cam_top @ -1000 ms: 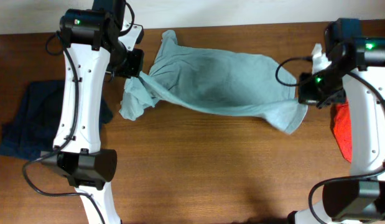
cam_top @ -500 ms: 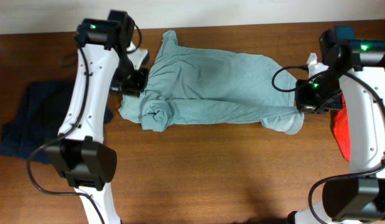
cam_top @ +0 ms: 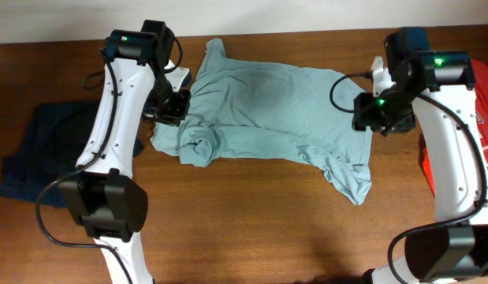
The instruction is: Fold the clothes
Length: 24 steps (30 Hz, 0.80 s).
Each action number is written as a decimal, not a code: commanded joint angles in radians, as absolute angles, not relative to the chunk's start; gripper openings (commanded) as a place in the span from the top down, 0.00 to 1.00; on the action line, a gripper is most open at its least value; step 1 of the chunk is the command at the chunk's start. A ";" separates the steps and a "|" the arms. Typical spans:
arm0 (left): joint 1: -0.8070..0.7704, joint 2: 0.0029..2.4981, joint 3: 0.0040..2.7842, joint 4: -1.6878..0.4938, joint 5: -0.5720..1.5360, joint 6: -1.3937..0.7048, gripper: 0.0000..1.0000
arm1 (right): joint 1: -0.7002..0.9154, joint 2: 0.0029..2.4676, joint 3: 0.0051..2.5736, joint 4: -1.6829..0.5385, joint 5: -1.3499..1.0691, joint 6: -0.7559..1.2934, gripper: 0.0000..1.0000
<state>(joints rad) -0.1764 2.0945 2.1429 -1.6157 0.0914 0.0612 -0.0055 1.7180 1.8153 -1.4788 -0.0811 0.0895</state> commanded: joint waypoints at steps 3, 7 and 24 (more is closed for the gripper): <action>-0.180 1.978 2.174 -1.688 -0.030 0.007 0.92 | 0.000 1.645 1.817 -1.468 -0.118 0.108 0.44; -0.180 1.794 2.174 -1.688 -0.056 -0.057 0.91 | 0.000 1.472 1.817 -1.453 -0.120 0.104 0.44; -0.183 1.539 1.361 -1.079 0.096 -0.223 0.63 | 0.000 1.120 1.380 -1.318 -0.050 0.305 0.14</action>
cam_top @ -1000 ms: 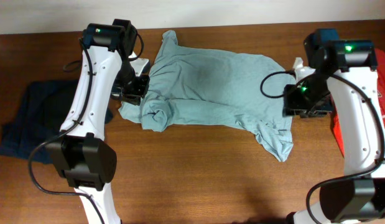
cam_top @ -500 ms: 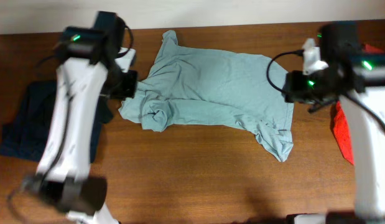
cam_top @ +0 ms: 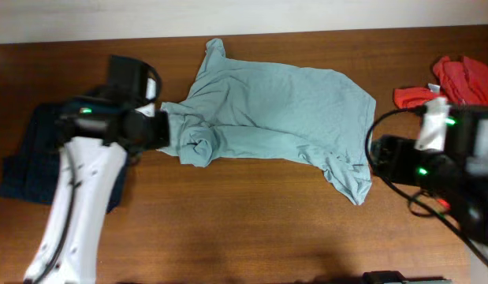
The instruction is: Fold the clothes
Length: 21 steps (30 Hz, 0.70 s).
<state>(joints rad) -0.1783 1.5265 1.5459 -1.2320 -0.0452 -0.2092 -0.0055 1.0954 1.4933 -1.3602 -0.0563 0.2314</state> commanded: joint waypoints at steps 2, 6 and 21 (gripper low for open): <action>-0.182 1.566 1.246 -0.939 0.153 -0.223 0.60 | 0.000 1.158 1.288 -1.251 -0.077 0.317 0.14; -0.182 1.671 1.152 -0.770 0.150 -0.223 0.60 | 0.000 1.226 1.227 -1.172 -0.102 0.316 0.14; -0.180 1.900 1.184 -0.751 0.107 -0.192 0.99 | -0.001 1.248 1.227 -1.158 -0.094 0.316 0.14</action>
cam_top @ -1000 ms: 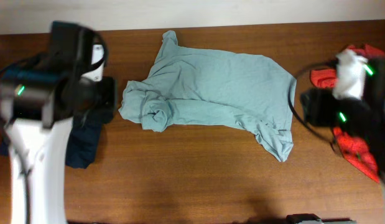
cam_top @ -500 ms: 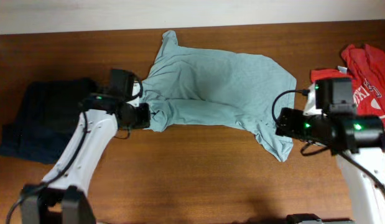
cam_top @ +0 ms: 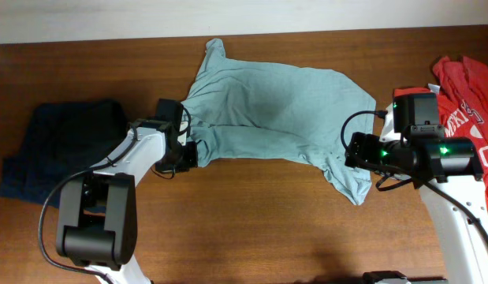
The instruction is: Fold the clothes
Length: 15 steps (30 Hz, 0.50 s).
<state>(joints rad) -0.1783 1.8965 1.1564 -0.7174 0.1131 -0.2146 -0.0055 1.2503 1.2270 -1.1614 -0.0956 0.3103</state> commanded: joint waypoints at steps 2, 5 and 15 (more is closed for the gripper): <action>-0.180 1.888 1.221 -0.823 0.103 -0.192 0.99 | -0.001 1.248 1.227 -1.159 -0.093 0.316 0.14; -0.180 1.799 1.281 -0.945 0.001 -0.198 0.99 | -0.001 1.248 1.227 -1.158 -0.093 0.316 0.14; -0.180 1.803 1.245 -0.829 -0.022 -0.208 0.49 | -0.001 1.248 1.227 -1.151 -0.093 0.316 0.14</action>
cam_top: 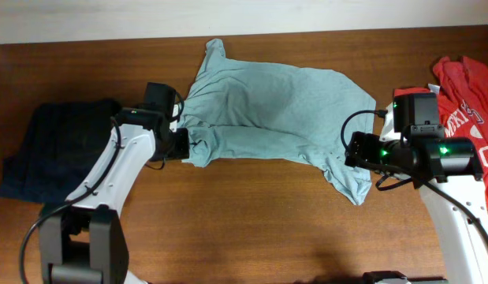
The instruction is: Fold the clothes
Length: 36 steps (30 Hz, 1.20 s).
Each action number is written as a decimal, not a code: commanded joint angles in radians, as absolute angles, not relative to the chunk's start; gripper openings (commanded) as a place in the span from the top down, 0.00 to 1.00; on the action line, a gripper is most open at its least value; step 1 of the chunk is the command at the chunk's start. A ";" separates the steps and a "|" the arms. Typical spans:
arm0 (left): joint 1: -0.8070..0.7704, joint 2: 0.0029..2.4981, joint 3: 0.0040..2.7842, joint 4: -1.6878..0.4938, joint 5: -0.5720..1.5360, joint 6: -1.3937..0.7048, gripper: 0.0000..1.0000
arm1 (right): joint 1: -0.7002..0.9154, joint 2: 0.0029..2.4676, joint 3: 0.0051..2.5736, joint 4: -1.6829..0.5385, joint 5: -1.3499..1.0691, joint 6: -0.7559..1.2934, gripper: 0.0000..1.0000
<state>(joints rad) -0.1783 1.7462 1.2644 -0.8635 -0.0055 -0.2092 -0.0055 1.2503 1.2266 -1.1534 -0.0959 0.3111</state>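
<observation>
A light teal T-shirt (275, 106) lies spread on the wooden table (228, 229), with one sleeve pointing to the back left and a rumpled corner hanging at the front right. Its front-left corner is bunched up. My left gripper (186, 147) sits low against that bunch, its fingers hidden by the wrist and cloth. My right gripper (348, 155) is at the shirt's right edge, just above the rumpled corner. The overhead view does not show whether either is open or shut.
A dark navy garment (54, 150) lies at the table's left side, beside my left arm. A red printed garment (464, 87) lies at the right edge, behind my right arm. The pale wall runs along the table's back edge.
My left gripper has shifted a little toward the back and left, still at the shirt's bunched corner. The forearm now lies further left. The right arm and the shirt look unchanged.
Both arms first stood toward the back, at the shirt's left and right sides. Then they were blurred, nearer the front. After that the left gripper was at the bunched front-left corner and the right at the right edge, where they remain.
</observation>
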 commanded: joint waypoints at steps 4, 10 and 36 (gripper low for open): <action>-0.180 1.881 1.245 -0.795 -0.015 -0.202 0.49 | -0.001 1.248 1.227 -1.153 -0.093 0.316 0.14; -0.180 1.932 1.245 -0.772 -0.015 -0.166 0.55 | -0.001 1.248 1.227 -1.155 -0.093 0.316 0.14; -0.180 1.890 1.320 -0.834 0.019 -0.129 0.64 | -0.001 1.248 1.227 -1.155 -0.070 0.312 0.14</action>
